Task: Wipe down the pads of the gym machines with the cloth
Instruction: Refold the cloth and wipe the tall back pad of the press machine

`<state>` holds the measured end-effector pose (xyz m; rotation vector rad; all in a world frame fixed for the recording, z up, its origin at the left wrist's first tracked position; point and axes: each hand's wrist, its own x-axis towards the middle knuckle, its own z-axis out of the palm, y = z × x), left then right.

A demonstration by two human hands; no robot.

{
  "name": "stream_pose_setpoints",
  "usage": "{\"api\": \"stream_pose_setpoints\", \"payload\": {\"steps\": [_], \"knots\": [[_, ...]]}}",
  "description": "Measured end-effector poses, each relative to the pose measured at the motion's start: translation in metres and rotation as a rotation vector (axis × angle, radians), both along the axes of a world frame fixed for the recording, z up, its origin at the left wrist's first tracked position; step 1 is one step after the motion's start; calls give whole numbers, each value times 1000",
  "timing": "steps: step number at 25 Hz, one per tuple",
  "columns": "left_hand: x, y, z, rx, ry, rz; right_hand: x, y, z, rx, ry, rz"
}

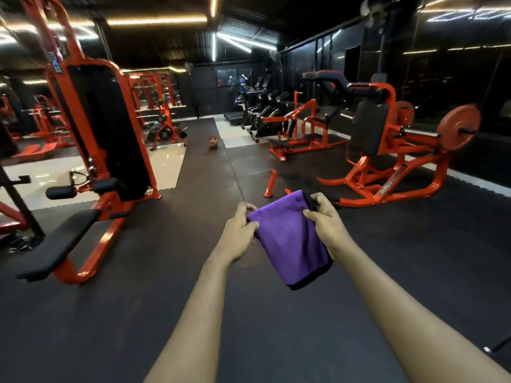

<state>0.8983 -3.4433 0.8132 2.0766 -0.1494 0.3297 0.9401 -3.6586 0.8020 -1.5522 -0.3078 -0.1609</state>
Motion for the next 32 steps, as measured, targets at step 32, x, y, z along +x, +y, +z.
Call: {"api": "stream_pose_setpoints", "payload": {"steps": [32], "knots": [[1212,-294,-22,31,-136,-422,1114,-293,-47,-20,42,-491]]}}
